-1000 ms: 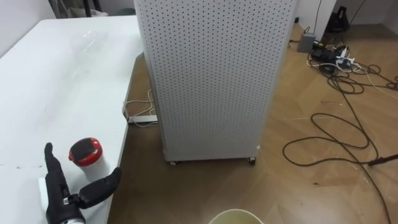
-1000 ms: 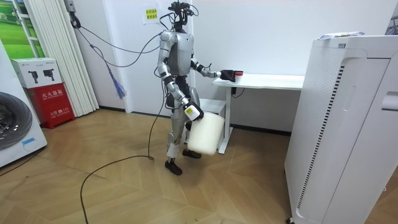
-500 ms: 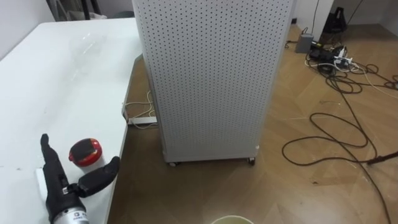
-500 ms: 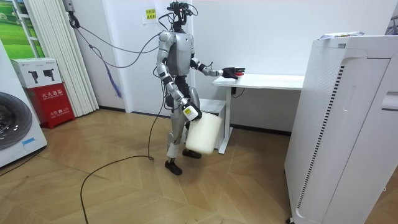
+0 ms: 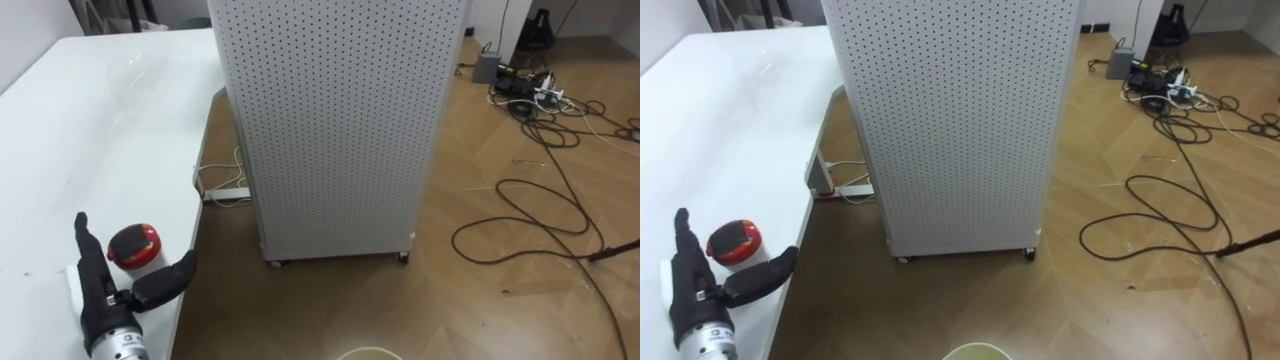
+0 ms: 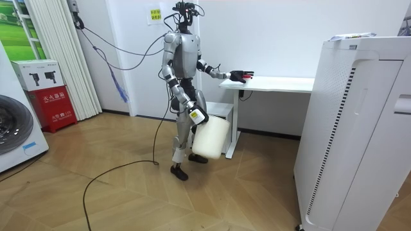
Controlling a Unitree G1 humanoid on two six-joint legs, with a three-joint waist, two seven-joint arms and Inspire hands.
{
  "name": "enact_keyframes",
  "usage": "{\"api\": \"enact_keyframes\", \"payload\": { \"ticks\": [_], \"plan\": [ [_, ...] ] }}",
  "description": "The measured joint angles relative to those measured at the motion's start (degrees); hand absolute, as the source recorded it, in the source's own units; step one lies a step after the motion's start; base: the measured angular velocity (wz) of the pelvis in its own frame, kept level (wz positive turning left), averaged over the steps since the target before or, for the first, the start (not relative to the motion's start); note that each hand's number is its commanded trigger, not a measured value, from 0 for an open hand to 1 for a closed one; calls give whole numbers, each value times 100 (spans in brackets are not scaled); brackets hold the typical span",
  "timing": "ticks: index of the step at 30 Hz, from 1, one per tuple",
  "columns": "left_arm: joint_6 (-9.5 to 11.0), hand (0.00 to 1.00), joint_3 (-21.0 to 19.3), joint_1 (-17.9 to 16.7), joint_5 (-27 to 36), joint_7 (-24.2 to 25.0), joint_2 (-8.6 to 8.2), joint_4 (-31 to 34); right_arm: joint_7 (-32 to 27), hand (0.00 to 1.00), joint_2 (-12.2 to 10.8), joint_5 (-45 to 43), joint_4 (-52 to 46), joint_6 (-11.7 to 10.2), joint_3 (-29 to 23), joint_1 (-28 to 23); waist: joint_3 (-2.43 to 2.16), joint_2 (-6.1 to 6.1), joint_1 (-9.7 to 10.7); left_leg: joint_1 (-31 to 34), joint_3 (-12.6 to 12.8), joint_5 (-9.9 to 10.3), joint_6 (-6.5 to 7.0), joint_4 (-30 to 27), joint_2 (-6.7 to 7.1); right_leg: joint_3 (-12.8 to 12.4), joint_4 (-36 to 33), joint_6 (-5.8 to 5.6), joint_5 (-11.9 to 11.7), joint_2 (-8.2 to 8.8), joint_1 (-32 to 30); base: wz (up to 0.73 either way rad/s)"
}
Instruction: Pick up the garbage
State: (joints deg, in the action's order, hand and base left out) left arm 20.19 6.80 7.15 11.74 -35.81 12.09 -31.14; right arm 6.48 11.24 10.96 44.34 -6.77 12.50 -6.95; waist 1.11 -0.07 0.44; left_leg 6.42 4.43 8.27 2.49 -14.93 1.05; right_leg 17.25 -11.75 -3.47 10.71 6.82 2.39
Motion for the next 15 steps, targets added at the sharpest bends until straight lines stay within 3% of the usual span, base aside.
{"api": "enact_keyframes", "payload": {
  "ticks": [4,5,7,9,15],
  "plan": [
    [-11,0,-1,25,5,17,0,1,0,100,-10,0,0,62,7,14,-1,-1,-2,39,13,0,0,-5,-17,-1,-33,1,0,-1,-50,-5],
    [-19,13,-1,27,5,28,0,0,0,100,-10,0,2,71,11,13,-1,-1,17,40,17,0,0,-12,-19,-1,-40,1,0,-1,-54,0],
    [-20,73,-1,28,5,28,0,0,0,100,-10,0,2,72,11,14,-1,-1,40,40,17,0,-1,-15,-23,-1,-65,1,0,0,-71,-2],
    [-21,100,-1,28,4,28,0,0,0,100,-10,0,1,73,11,14,-1,0,63,47,30,0,0,-14,-30,-1,-98,1,0,2,-132,-6],
    [-95,100,-1,44,4,49,-7,-84,4,100,-10,-4,2,179,11,12,-2,1,110,85,31,0,0,-40,-30,-10,-111,1,0,5,-133,-1]
  ]
}}
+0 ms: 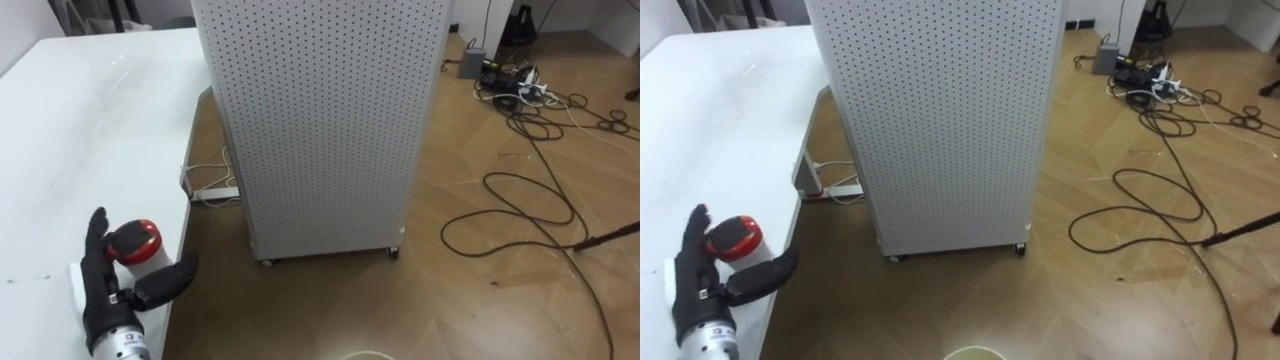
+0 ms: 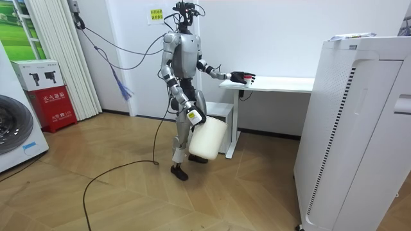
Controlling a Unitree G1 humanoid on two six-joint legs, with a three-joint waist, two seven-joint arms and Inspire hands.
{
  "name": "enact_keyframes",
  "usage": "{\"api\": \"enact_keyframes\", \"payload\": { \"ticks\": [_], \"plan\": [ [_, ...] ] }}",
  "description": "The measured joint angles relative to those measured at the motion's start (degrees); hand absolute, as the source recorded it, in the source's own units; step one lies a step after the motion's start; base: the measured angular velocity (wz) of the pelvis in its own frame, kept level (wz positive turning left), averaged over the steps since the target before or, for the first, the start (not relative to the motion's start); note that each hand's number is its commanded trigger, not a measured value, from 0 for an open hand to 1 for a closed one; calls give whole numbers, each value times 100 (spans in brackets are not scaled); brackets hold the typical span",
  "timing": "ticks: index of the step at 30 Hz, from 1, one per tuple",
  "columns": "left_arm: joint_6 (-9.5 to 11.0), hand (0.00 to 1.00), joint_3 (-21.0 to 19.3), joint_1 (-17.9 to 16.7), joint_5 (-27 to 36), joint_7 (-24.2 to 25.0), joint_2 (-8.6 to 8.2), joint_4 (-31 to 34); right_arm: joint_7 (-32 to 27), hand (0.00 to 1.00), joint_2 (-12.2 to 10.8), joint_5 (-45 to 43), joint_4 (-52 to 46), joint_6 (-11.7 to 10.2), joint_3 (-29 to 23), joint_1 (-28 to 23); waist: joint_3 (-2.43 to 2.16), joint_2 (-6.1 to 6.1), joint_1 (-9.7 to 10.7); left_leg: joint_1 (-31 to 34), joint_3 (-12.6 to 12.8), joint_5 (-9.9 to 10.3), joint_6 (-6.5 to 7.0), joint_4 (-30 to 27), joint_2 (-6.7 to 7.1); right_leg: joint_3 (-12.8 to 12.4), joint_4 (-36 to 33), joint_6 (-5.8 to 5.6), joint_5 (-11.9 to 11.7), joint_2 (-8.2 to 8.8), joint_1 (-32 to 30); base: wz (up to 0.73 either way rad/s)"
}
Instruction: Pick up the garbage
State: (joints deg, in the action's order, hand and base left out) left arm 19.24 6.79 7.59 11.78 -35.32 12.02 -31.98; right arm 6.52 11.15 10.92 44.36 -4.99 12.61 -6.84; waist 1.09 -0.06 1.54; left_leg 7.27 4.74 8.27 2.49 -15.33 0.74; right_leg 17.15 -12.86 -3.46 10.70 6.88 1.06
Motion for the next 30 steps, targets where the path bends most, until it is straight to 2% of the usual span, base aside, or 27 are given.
{"api": "enact_keyframes", "payload": {
  "ticks": [9,26,30],
  "plan": [
    [-133,100,0,9,0,28,-1,-77,13,100,2,-1,2,12,0,0,1,4,0,6,-2,0,0,-8,0,5,-3,0,0,-1,1,0],
    [-192,100,-9,51,4,109,-68,-122,35,100,0,2,19,20,28,53,2,10,-46,24,73,2,1,13,-17,9,-57,7,-4,13,-128,-2],
    [-192,100,46,100,-8,147,-88,-41,-14,100,-3,19,-67,20,89,205,-14,44,-14,66,136,0,4,14,-24,35,-84,8,-5,27,-163,-5]
  ]
}}
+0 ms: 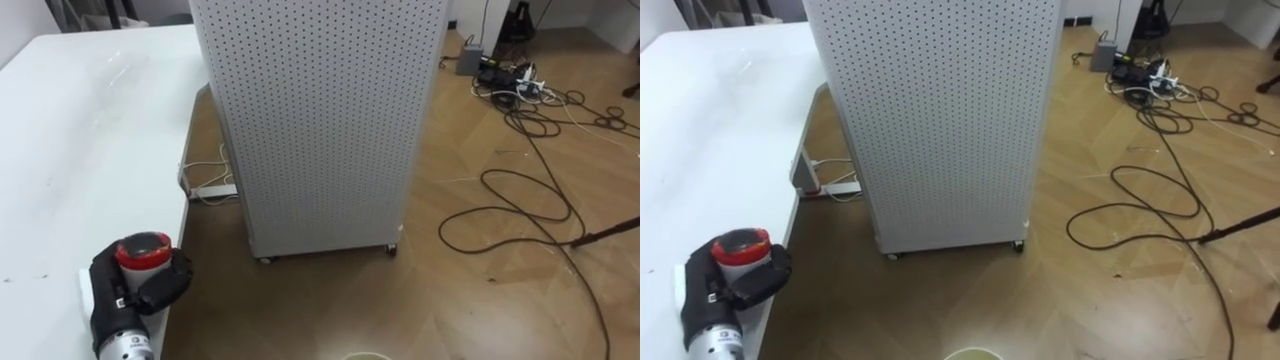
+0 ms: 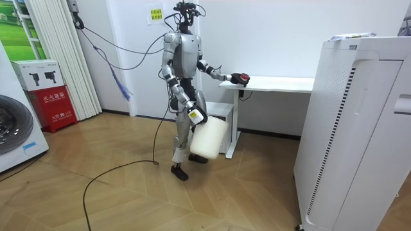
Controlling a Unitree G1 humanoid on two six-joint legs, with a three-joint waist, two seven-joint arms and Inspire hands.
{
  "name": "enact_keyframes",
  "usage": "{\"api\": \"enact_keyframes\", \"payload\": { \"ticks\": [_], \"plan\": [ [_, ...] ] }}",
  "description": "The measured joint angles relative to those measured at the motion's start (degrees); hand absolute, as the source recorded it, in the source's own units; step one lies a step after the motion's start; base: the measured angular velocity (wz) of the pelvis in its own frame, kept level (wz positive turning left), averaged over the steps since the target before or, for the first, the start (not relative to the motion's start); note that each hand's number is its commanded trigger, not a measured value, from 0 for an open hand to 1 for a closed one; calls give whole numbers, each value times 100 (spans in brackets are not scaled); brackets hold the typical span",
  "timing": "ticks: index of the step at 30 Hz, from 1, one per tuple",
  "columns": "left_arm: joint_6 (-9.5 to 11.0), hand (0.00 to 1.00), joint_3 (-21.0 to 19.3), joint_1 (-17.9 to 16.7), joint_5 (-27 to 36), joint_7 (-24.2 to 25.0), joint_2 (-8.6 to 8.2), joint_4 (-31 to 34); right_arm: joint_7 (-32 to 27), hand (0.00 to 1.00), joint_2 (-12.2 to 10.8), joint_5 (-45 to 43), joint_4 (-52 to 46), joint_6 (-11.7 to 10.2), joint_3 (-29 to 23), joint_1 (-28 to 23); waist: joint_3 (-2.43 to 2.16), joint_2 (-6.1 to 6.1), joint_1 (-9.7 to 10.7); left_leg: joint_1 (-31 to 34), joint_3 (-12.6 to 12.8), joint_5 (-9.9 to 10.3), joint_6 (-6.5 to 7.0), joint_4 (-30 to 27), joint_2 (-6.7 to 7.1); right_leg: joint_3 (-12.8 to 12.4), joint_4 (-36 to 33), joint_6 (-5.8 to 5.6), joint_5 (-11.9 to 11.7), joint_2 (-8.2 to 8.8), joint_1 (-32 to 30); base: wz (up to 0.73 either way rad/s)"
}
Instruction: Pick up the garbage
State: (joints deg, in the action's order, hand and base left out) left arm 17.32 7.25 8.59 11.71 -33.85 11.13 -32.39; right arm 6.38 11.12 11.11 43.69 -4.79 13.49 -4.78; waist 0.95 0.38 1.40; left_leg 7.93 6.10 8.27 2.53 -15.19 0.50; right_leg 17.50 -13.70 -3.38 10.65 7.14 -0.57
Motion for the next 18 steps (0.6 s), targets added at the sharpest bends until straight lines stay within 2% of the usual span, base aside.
{"api": "enact_keyframes", "payload": {
  "ticks": [5,9,14,18],
  "plan": [
    [1,100,151,1,-5,243,-197,526,-35,100,-8,14,-87,-6,-26,291,0,118,11,0,21,-1,2,-14,1,-22,-7,0,0,11,-12,-1],
    [-6,100,647,-1,-2,497,-342,1050,-195,100,-32,32,-290,-19,-12,513,-1,138,-37,4,126,5,9,-7,-26,-21,-4,15,-9,10,-45,-6],
    [-4,100,918,1,0,889,-394,1608,-380,100,-62,41,-773,-117,-11,602,-1,136,-8,-33,199,12,-1,-3,-71,-20,-6,36,-22,-12,-42,-10],
    [-5,100,979,2,21,1274,-411,1628,-526,100,-66,277,-887,-151,-10,758,1,120,-23,-74,255,18,-10,1,-103,-21,-7,40,-24,-24,-33,-7]
  ]
}}
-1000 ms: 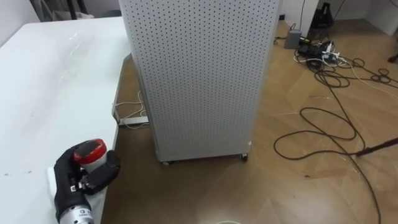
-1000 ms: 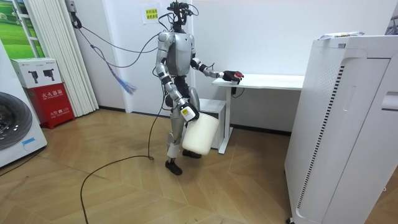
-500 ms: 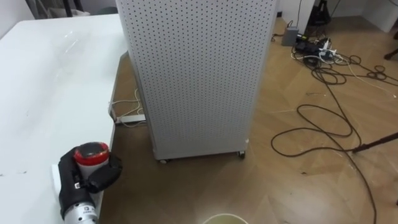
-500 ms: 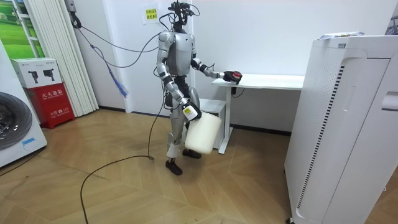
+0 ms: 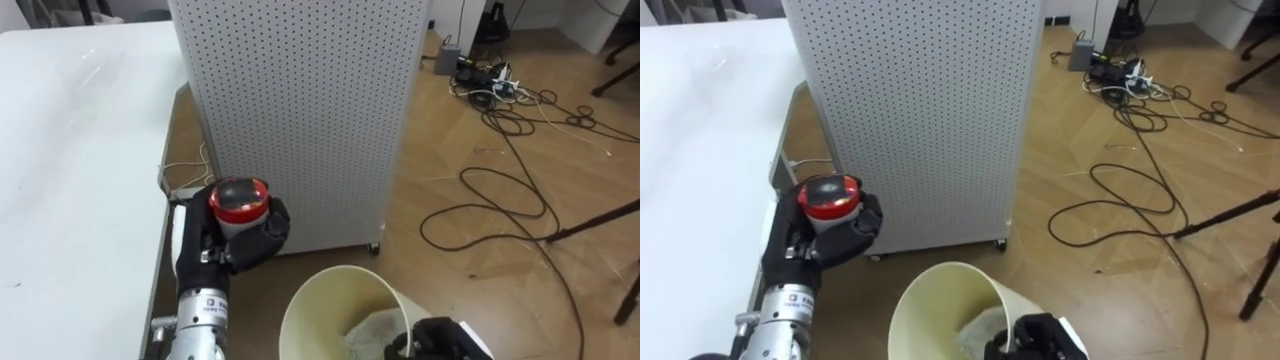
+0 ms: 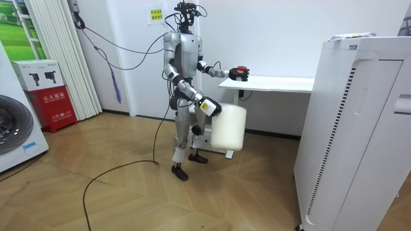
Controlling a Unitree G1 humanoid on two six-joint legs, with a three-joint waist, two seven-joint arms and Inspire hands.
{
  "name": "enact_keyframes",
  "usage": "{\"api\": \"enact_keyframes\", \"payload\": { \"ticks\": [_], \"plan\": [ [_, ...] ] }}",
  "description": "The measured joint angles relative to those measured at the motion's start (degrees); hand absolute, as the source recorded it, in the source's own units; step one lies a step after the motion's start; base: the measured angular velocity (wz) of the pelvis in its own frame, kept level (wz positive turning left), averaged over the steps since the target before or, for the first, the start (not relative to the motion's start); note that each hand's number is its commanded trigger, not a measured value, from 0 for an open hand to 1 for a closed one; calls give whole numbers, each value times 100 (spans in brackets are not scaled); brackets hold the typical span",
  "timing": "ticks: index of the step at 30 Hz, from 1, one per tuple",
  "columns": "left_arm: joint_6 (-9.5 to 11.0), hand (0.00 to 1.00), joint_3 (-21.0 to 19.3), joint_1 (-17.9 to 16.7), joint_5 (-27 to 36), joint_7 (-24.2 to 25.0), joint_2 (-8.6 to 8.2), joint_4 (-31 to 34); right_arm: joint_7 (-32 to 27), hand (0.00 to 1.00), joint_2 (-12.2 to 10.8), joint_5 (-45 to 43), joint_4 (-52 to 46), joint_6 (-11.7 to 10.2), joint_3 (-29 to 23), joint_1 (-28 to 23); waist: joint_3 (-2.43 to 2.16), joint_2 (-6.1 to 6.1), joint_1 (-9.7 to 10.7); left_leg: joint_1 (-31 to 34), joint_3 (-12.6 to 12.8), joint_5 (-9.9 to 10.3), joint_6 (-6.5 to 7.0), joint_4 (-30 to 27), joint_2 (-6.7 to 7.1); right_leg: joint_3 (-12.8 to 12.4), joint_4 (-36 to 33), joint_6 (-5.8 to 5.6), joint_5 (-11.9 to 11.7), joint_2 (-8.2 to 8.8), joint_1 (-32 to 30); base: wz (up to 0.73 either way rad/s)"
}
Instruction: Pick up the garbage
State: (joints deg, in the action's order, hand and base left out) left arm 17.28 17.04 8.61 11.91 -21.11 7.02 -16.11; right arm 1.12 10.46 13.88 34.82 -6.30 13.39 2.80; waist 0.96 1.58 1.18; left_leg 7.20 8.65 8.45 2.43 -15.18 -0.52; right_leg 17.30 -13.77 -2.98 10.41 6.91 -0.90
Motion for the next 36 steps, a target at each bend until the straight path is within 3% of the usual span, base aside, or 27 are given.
{"api": "enact_keyframes", "payload": {
  "ticks": [7,12,22,23,24,25,26,36],
  "plan": [
    [-24,100,32,0,-2,585,-127,86,-105,100,-56,-33,-198,-1,-1,115,3,6,10,-15,104,0,0,64,1,-122,-6,11,-7,0,-67,-8],
    [-127,100,343,-1,-31,1061,-131,87,-89,100,-196,-26,-188,-1,-2,328,9,0,60,-82,196,0,0,161,0,-181,12,11,-7,1,-82,-8],
    [-193,98,380,-96,-36,1548,-64,87,-65,100,-189,-25,-295,-1,-10,420,16,-11,42,-86,312,0,-1,205,-1,-305,22,10,-6,-1,-154,-6],
    [-193,76,379,-130,-38,1566,-64,87,-66,100,-187,-26,-334,-1,-15,421,25,-24,41,-86,312,0,-1,211,-1,-304,23,10,-6,-2,-154,0],
    [-194,62,372,-171,-38,1586,-59,87,-64,100,-184,-26,-377,-1,-16,420,33,-37,40,-86,313,0,-1,217,-1,-304,23,10,-6,-3,-157,0],
    [-193,21,364,-194,-38,1602,-59,87,-63,100,-184,-26,-393,-1,-16,420,35,-42,43,-87,314,1,-1,222,-2,-304,23,10,-6,-4,-159,0],
    [-194,0,359,-225,-38,1638,-54,87,-60,100,-183,-26,-412,-1,-18,420,41,-50,40,-88,314,1,-2,235,-4,-301,22,10,-6,-7,-162,0],
    [-196,0,355,-256,-39,1722,-67,96,-60,100,-186,-25,-430,-1,-19,421,46,-66,26,-86,319,1,-2,251,0,-302,20,10,-6,-5,-178,0]
  ]
}}
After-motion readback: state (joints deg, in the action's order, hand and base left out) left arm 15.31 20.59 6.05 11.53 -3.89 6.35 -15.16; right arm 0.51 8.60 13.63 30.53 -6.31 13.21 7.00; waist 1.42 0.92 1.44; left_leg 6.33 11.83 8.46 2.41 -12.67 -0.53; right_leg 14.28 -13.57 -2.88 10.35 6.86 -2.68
